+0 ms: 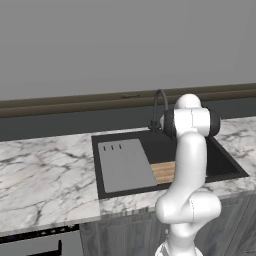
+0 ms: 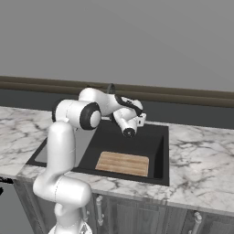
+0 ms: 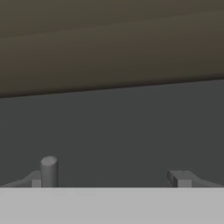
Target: Turn on the sink faucet with hot water and rinse the cutting board for ten seconds, then turn off the faucet. Push the cutting board to reach the water if necessary.
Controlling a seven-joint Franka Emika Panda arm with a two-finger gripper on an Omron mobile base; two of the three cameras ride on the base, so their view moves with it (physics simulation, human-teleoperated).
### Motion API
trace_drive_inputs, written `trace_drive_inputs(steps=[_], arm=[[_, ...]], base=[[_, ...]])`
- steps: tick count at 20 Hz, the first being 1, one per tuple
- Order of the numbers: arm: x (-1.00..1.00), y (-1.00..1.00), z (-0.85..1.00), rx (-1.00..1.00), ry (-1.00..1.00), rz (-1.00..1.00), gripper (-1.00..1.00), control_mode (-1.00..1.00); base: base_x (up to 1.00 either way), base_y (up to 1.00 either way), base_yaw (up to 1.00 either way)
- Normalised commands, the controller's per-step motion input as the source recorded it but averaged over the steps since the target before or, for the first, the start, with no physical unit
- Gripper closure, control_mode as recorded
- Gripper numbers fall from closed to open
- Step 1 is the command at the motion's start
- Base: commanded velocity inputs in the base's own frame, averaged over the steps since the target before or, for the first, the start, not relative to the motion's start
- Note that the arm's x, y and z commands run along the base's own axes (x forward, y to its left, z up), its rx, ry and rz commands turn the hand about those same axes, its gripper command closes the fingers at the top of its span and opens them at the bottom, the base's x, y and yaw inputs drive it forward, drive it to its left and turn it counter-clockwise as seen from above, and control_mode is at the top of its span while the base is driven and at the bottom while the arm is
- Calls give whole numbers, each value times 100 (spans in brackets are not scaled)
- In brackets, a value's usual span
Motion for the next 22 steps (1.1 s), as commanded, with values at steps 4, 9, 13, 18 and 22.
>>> trace_drive_inputs(steps=[4,9,13,18,22], arm=[[-20,-27,0,1,0,0,-100,-100],[-22,-29,0,1,0,0,-100,-100],[-6,-24,0,0,0,0,-100,-100],[0,-18,0,0,0,0,-100,-100],[0,-5,0,0,0,0,-100,-100]], base=[[0,0,0],[0,0,0],[0,0,0],[0,0,0],[0,0,0]])
